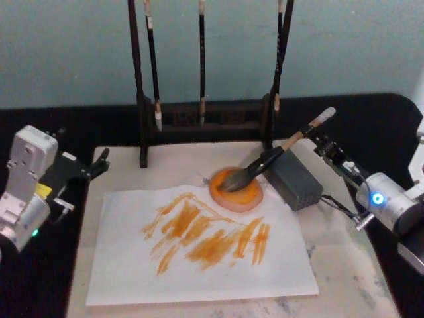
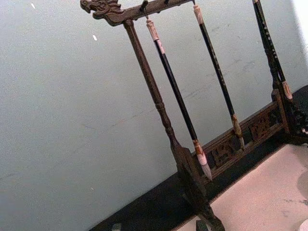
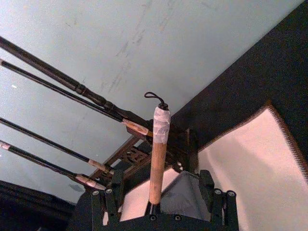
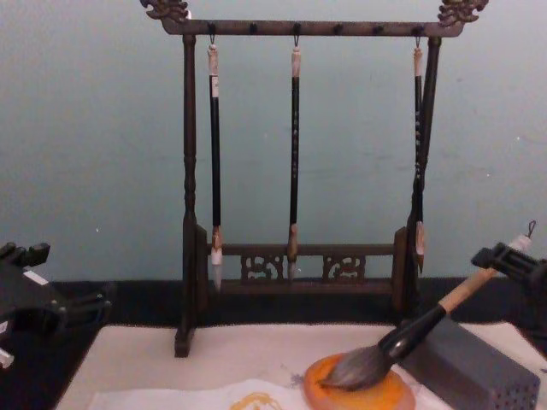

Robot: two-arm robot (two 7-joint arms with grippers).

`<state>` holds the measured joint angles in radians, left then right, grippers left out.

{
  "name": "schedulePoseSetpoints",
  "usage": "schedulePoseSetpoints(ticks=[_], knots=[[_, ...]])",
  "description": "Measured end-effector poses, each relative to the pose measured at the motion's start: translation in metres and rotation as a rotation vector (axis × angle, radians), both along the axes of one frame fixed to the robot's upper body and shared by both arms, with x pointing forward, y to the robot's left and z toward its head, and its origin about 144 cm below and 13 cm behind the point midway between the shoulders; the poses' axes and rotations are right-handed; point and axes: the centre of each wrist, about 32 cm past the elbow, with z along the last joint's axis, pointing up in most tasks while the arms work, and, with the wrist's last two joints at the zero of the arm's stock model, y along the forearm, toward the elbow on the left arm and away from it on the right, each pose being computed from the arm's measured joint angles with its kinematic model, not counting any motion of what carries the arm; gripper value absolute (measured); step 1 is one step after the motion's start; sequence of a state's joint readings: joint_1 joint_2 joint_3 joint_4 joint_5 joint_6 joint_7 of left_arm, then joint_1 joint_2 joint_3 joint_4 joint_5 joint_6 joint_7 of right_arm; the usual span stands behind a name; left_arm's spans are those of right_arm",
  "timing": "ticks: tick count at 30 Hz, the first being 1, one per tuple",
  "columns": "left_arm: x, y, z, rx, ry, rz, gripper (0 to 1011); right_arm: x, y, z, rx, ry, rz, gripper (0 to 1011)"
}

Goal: Pick up the brush from the inkstone, write on the paper, then place the brush back to its original position.

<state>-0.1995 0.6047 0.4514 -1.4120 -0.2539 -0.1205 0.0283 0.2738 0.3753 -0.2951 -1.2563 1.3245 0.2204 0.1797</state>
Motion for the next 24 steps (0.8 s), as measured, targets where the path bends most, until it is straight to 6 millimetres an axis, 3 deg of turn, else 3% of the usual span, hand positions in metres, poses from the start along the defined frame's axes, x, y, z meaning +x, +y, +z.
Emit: schedulePoseSetpoints(ticks=[6, 12, 24], knots=[[0.000, 0.000, 0.000, 0.000, 0.000, 0.000, 1001, -0.017, -0.001, 0.003, -0.108, -0.062, -0.008, 1000], [0.000, 0.000, 0.000, 0.000, 0.000, 0.000, 1001, -0.032, 0.013, 0.005, -0.416, -0.229, -0.013, 1000], [0.000, 0.000, 0.000, 0.000, 0.000, 0.000, 1001, -0.036, 0.039, -0.010, -0.776, -0.394, -0.044, 1000]])
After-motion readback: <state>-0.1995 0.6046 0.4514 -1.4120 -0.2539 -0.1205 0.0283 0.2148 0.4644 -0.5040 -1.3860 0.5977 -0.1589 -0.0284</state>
